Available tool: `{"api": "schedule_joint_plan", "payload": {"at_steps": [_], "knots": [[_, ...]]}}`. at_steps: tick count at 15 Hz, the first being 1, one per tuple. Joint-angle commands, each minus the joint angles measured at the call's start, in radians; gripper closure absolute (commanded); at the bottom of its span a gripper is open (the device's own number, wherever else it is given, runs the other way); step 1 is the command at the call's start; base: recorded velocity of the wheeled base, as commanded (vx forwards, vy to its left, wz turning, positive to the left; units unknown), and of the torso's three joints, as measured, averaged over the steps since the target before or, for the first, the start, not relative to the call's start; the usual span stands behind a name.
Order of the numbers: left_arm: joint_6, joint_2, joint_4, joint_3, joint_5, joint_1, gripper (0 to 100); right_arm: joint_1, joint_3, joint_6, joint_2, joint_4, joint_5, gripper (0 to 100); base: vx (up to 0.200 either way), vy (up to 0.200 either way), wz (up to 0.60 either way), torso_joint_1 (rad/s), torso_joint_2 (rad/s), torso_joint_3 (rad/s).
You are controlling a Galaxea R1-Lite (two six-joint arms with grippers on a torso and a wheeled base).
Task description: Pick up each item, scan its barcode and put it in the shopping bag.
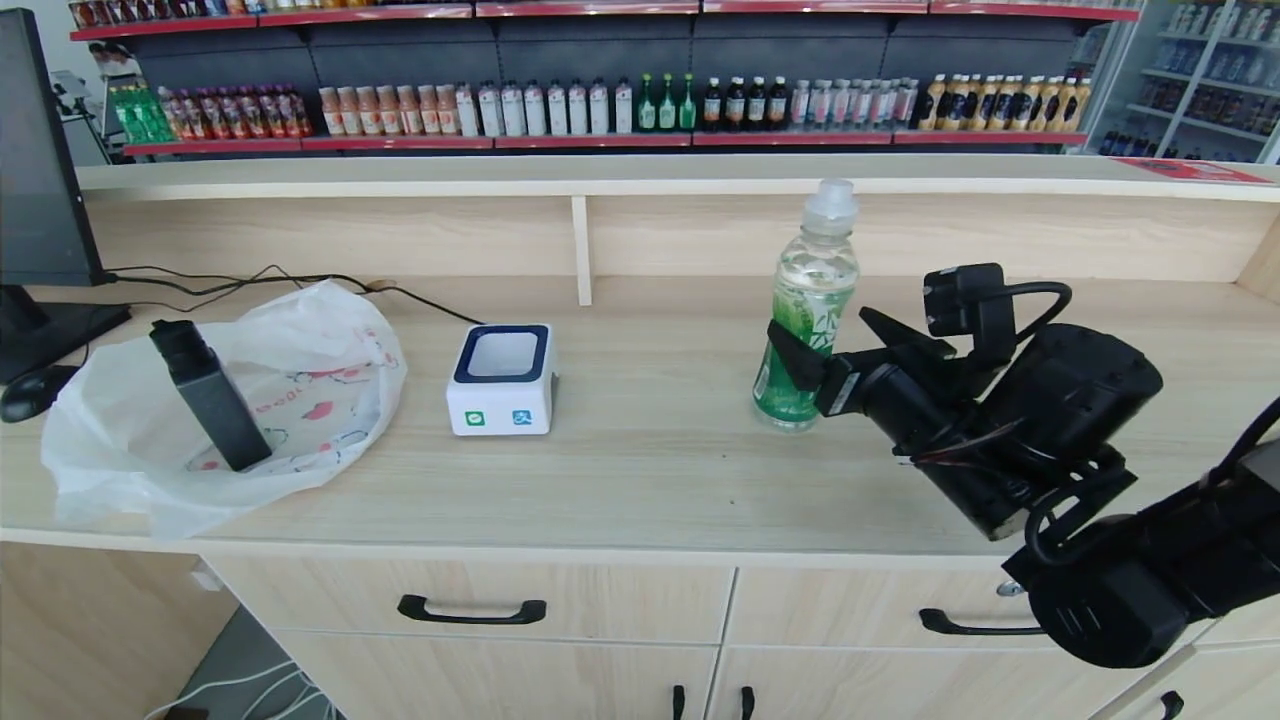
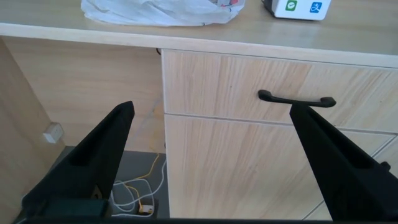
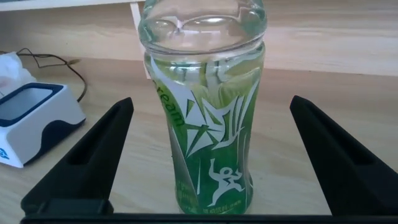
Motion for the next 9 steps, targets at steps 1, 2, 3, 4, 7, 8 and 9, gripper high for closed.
{"api": "schedule_joint_plan", "payload": {"at_steps": [1, 2, 3, 4, 7, 8, 9], "knots": [[0.000, 0.000, -0.001, 0.000, 0.000, 0.000, 0, 0.016, -0.010, 0.003, 0.053, -0.009, -0.006, 0, 0.000, 0.000, 0.00, 0.000, 0.00, 0.000], [0.000, 0.000, -0.001, 0.000, 0.000, 0.000, 0, 0.016, -0.013, 0.003, 0.072, -0.020, -0.012, 0, 0.000, 0.000, 0.00, 0.000, 0.00, 0.000], [0.000, 0.000, -0.001, 0.000, 0.000, 0.000, 0, 0.016, -0.018, 0.004, 0.095, -0.041, -0.012, 0, 0.000, 0.000, 0.00, 0.000, 0.00, 0.000], [0.000, 0.000, -0.001, 0.000, 0.000, 0.000, 0, 0.016, -0.035, 0.004, 0.121, -0.069, -0.012, 0, 0.000, 0.000, 0.00, 0.000, 0.00, 0.000], [-0.002, 0.000, -0.001, 0.000, 0.000, 0.000, 0, 0.016, -0.088, 0.008, 0.162, -0.077, -0.009, 0, 0.000, 0.000, 0.00, 0.000, 0.00, 0.000], [-0.003, 0.000, -0.001, 0.000, 0.000, 0.000, 0, 0.016, -0.122, 0.008, 0.175, -0.072, -0.008, 0, 0.000, 0.000, 0.00, 0.000, 0.00, 0.000], [-0.003, 0.000, -0.001, 0.000, 0.000, 0.000, 0, 0.016, -0.138, 0.008, 0.182, -0.070, -0.008, 0, 0.000, 0.000, 0.00, 0.000, 0.00, 0.000]]}}
